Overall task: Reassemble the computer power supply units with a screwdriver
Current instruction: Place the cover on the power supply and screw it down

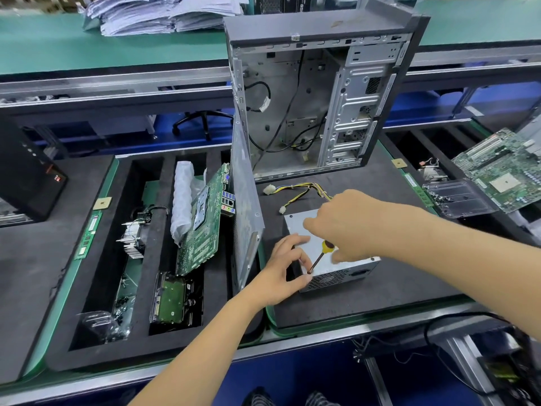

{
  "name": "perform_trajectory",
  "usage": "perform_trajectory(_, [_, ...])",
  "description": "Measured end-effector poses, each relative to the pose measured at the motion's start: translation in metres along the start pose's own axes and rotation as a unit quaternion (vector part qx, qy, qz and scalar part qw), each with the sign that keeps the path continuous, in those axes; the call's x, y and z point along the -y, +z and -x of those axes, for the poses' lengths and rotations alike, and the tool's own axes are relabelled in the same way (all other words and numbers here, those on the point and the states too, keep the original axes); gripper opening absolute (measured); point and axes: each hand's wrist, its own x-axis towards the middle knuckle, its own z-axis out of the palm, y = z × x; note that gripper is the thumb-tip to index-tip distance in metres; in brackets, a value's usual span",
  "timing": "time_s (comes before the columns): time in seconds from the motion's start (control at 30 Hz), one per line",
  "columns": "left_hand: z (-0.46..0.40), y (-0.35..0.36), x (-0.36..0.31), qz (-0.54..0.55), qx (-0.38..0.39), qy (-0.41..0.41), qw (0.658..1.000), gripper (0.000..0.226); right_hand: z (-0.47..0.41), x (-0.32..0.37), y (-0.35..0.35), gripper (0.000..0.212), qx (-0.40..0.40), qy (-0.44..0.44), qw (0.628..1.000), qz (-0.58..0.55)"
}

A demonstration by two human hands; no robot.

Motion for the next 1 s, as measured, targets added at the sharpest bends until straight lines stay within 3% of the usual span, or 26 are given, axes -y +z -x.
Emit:
perform_trajectory(0.13, [0.002, -0.001, 0.002, 0.001, 0.013, -0.001, 1.0, 0.021, 0.0, -0.01, -0.006, 0.01, 0.028, -0.013, 0.999, -0.034])
perform_trajectory(0.3, [0.002, 0.0, -0.001, 0.033, -0.02, -0.005, 0.999, 0.027, -0.006, -0.009, -0.009, 0.031, -0.003, 0.004, 0.998, 0.064])
perform_trajectory(0.4, [0.001, 0.001, -0.001, 0.033, -0.037, 0.001, 0.999, 0.021, -0.005, -0.002, -0.008, 0.02, 0.004, 0.005, 0.999, 0.05])
perform_trajectory(0.5, [0.002, 0.0, -0.001, 0.016, -0.031, 0.005, 0.999, 0.024, -0.002, 0.001, -0.014, 0.024, 0.035, -0.009, 0.999, 0.01])
perform_trajectory(0.6, [0.001, -0.001, -0.001, 0.007, -0.029, 0.007, 1.0, 0.024, -0.003, 0.004, -0.02, 0.007, 0.026, 0.0, 0.999, 0.044])
perform_trajectory(0.73, [-0.001, -0.001, -0.001, 0.005, -0.022, 0.006, 1.0, 0.024, -0.003, 0.01, -0.023, 0.014, 0.046, 0.009, 0.996, 0.08])
perform_trajectory(0.8, [-0.002, -0.002, -0.001, 0.001, -0.021, 0.006, 1.0, 0.025, -0.003, 0.011, -0.021, 0.007, 0.069, 0.006, 0.996, 0.064])
perform_trajectory(0.9, [-0.001, -0.003, -0.002, 0.004, -0.016, 0.006, 1.0, 0.025, -0.003, 0.008, -0.023, 0.025, 0.086, 0.007, 0.996, 0.002])
perform_trajectory(1.0, [-0.001, -0.004, -0.005, 0.001, -0.014, 0.007, 1.0, 0.021, -0.005, 0.008, -0.027, 0.006, 0.056, 0.006, 0.998, 0.021])
